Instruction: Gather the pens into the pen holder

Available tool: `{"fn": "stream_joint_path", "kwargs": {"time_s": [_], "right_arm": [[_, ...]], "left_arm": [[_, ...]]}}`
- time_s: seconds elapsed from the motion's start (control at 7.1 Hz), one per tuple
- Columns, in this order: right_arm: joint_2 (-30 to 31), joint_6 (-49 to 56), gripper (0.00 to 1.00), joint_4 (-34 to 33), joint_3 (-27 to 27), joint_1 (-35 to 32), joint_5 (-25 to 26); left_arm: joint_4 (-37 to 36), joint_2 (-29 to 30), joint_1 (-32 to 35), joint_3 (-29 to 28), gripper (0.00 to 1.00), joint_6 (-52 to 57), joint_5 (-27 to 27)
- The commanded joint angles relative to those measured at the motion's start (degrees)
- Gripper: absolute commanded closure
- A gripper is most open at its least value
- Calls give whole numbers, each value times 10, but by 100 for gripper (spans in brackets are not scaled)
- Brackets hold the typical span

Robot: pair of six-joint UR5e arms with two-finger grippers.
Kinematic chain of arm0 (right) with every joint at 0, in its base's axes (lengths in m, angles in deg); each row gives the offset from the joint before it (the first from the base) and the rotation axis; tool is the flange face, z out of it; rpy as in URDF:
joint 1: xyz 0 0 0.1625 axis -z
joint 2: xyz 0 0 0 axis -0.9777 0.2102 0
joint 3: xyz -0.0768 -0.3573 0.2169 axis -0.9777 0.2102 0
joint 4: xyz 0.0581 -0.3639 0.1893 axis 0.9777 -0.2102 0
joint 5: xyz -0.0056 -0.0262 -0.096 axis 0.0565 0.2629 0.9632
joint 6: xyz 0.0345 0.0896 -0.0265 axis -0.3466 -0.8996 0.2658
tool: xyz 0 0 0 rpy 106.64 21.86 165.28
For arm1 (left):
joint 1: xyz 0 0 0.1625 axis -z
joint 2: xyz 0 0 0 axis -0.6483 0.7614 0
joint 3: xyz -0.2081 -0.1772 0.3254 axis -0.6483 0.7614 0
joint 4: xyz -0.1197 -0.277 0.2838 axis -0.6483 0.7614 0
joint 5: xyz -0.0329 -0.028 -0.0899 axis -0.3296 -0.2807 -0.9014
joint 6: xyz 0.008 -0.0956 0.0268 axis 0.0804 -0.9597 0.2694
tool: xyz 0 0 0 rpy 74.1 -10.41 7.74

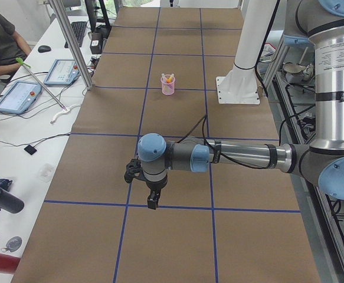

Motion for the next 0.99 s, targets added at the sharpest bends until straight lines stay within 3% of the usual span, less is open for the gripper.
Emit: {"fn": "stream_joint_path", "kwargs": {"time_s": [0.0, 0.56, 0.85], "right_arm": [[1, 0, 0, 0, 0, 1, -2], [0, -1, 0, -1, 0, 1, -5], [0, -1, 0, -1, 3, 1, -1]], "left_arm": [[-4, 3, 0, -1, 0, -40, -2], [-5, -6, 1, 6, 0, -41, -5], [-6, -11, 10, 5, 0, -43, -63]]}}
